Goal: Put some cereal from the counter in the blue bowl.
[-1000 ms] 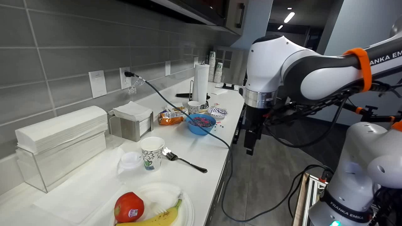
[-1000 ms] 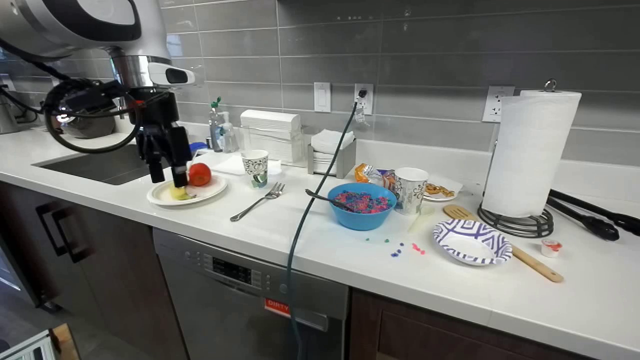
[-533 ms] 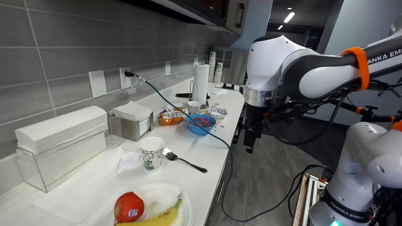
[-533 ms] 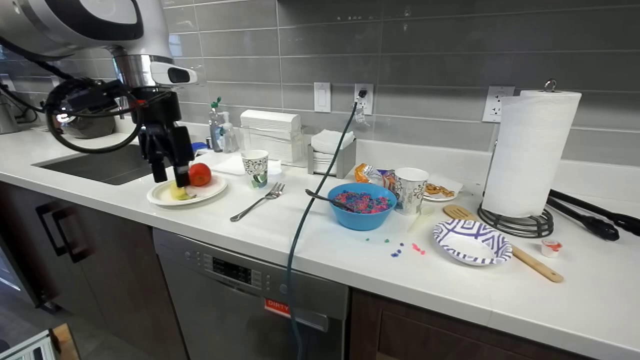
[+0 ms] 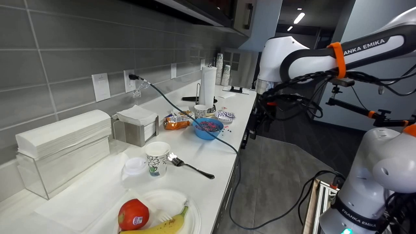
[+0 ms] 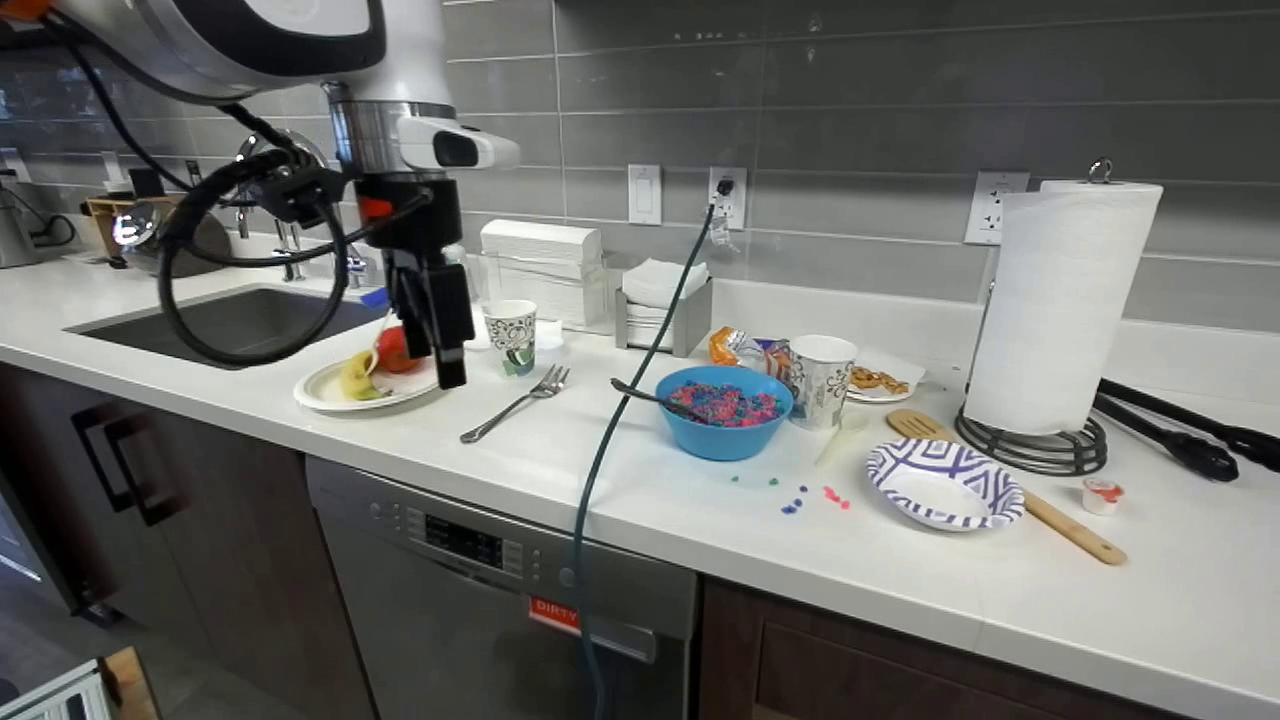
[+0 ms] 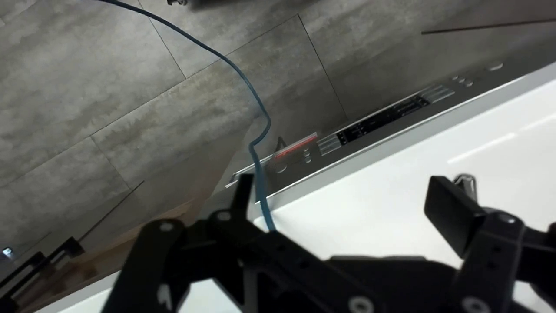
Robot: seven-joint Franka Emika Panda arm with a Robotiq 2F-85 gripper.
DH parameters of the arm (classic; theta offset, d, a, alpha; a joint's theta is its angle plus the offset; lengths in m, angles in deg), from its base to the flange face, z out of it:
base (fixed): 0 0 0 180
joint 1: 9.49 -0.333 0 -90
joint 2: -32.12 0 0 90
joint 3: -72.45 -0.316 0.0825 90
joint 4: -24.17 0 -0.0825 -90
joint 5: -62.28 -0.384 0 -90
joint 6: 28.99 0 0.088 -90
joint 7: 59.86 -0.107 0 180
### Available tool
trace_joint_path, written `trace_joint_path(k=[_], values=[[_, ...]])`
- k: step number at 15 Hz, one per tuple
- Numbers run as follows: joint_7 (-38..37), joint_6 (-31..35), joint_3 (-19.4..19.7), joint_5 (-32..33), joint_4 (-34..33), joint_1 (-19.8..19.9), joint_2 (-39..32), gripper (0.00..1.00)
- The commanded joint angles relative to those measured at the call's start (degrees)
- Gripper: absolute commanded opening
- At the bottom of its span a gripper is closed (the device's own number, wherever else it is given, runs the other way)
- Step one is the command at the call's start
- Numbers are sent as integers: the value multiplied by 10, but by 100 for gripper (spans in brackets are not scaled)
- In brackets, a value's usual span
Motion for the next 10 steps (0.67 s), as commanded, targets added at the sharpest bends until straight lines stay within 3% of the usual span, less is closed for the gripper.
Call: trace_joint_path(k=[1,5,10], values=[[-9,63,23,9,-6,37,-48,100],[-23,119,54,31,-22,92,-101,100],[-69,153,105,1,-78,139,-173,100]])
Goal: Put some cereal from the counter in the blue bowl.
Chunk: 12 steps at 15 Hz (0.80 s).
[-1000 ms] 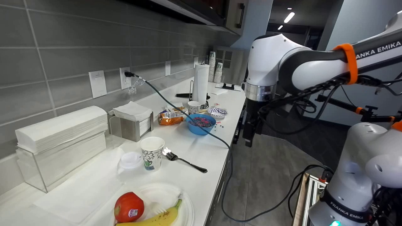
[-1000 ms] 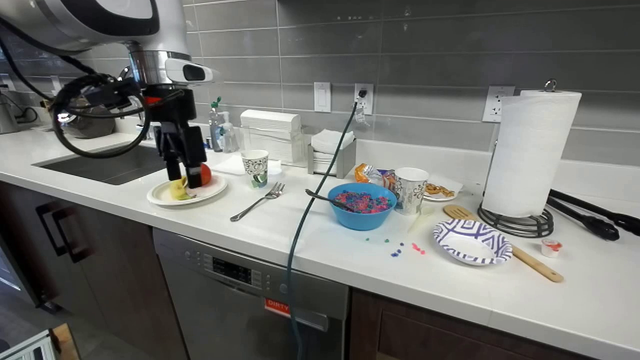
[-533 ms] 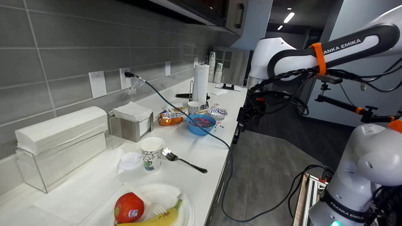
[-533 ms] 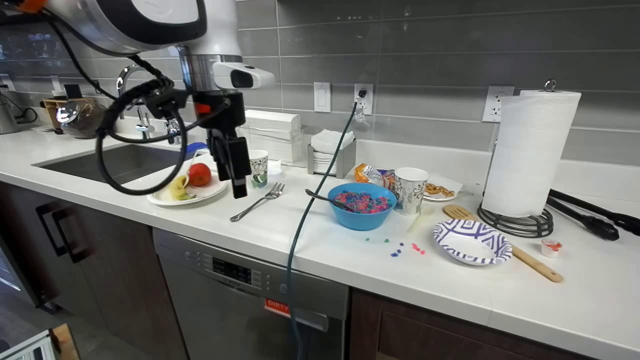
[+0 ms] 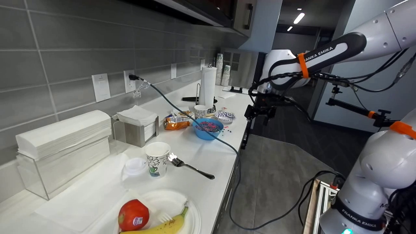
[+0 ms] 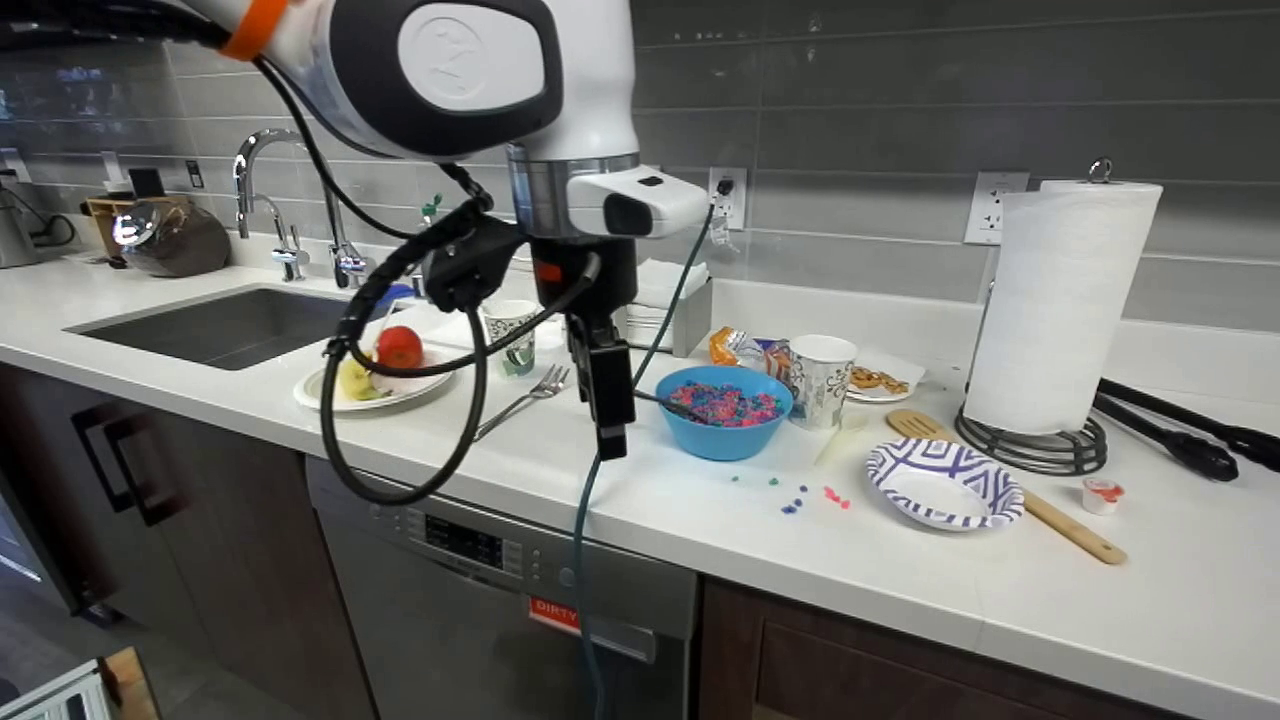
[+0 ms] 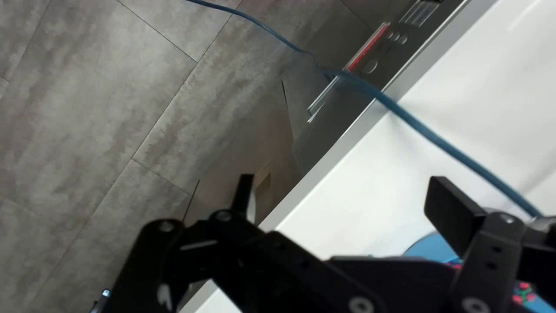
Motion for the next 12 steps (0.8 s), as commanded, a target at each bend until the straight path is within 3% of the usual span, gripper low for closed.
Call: trace_joint_path(k=[1,8,9,12], values=[[-49,16,25,-27,-62,17,-73,100],[-183,-35,46,-62,-208,15,-210,100],[-153,-2,47,-46,-157,8,-157,100],[-172,-15,55,-50,-193,5,-202,100]])
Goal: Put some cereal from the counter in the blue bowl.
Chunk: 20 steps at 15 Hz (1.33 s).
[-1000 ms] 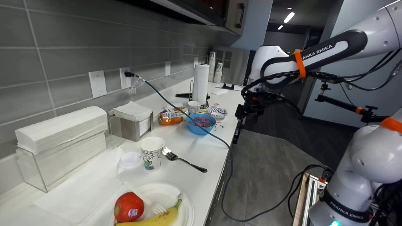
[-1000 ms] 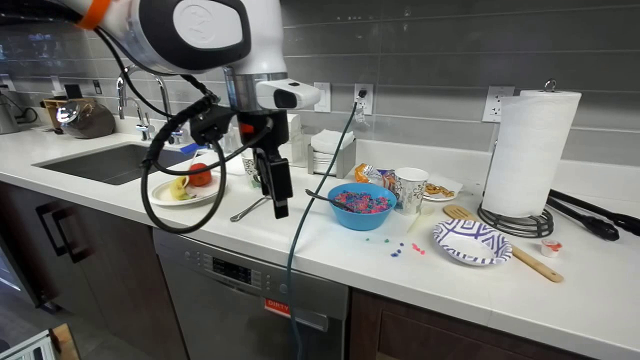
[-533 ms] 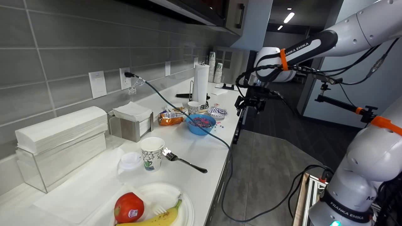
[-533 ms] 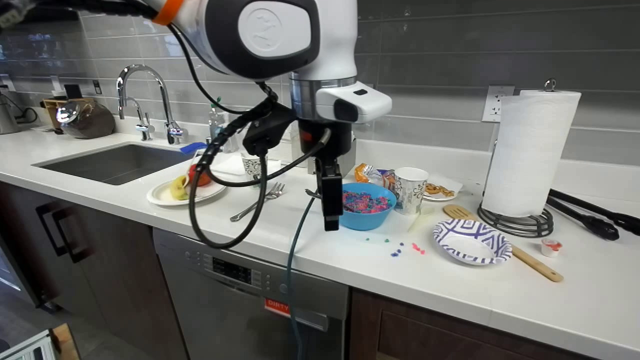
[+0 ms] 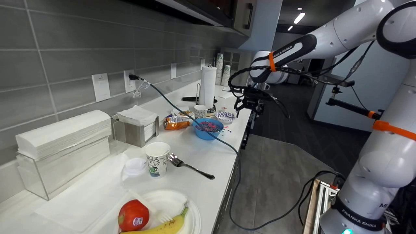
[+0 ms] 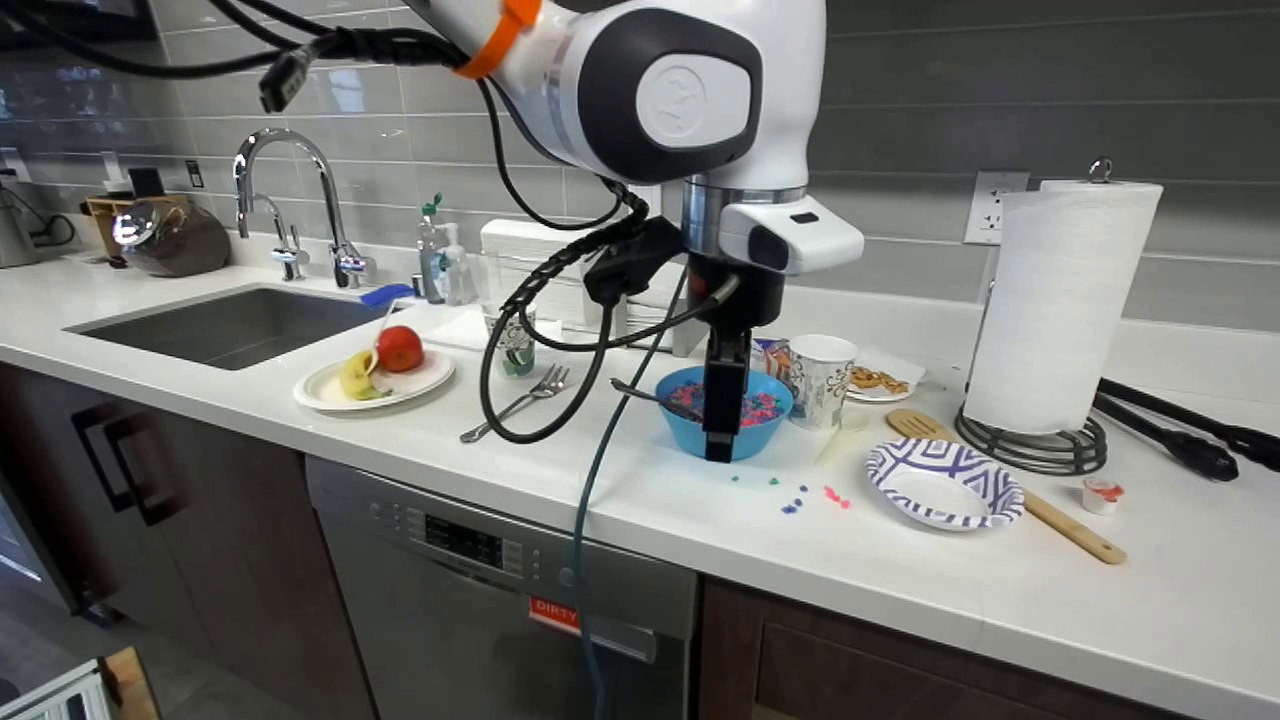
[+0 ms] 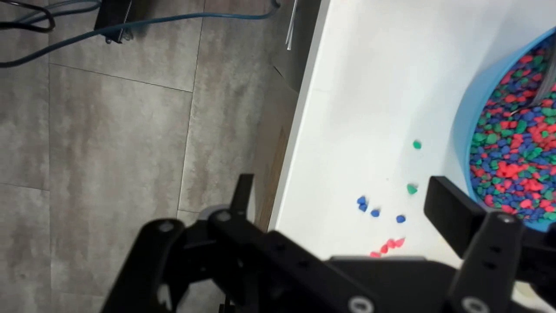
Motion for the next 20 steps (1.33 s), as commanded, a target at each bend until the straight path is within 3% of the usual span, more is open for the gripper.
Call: trace_joint_path(k=[1,5,6,10,15,20], values=[[-1,-2,14,0,-5,-14,-5,100],[-4,-2,15,0,-7,-14,-7,100],[-75,26,15,14,-22,-12,-36,100],[-204,74,29,30,-60,-20,-101,100],[-360,64,53,25,-122,-45,-175,100],[-408,61,46,-28,-178,-52,-226,100]])
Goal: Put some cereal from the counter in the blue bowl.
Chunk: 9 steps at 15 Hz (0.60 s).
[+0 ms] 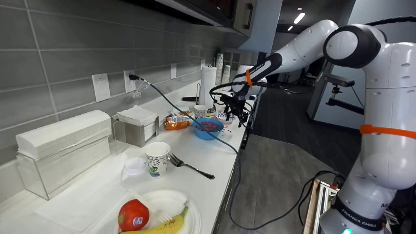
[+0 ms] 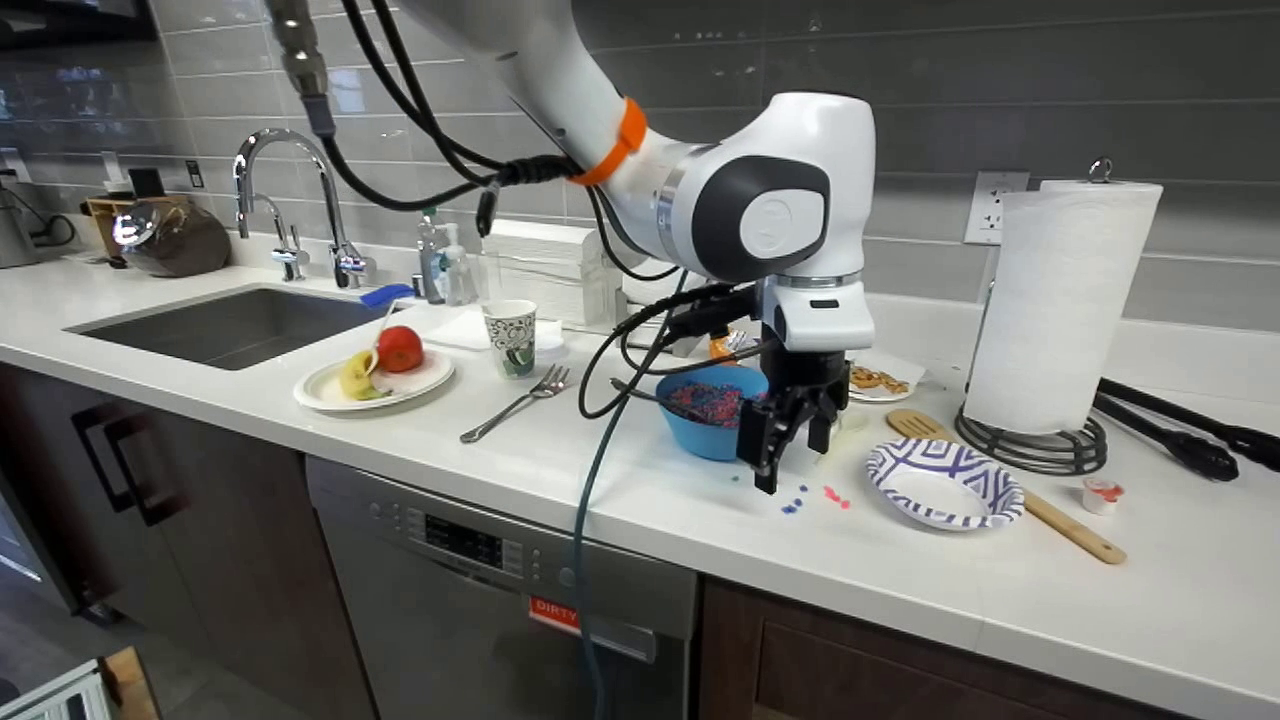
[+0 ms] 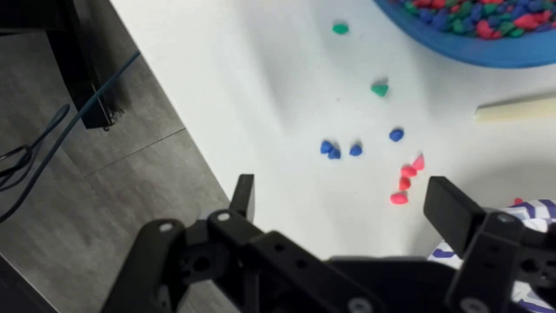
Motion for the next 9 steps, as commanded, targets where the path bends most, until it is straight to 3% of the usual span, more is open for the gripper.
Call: trace_joint_path(k=[1,9], values=[[-27,-12,4,-36,-47,-11,-40,100],[-13,-2,-5,-59,-73,-21,-78,100]])
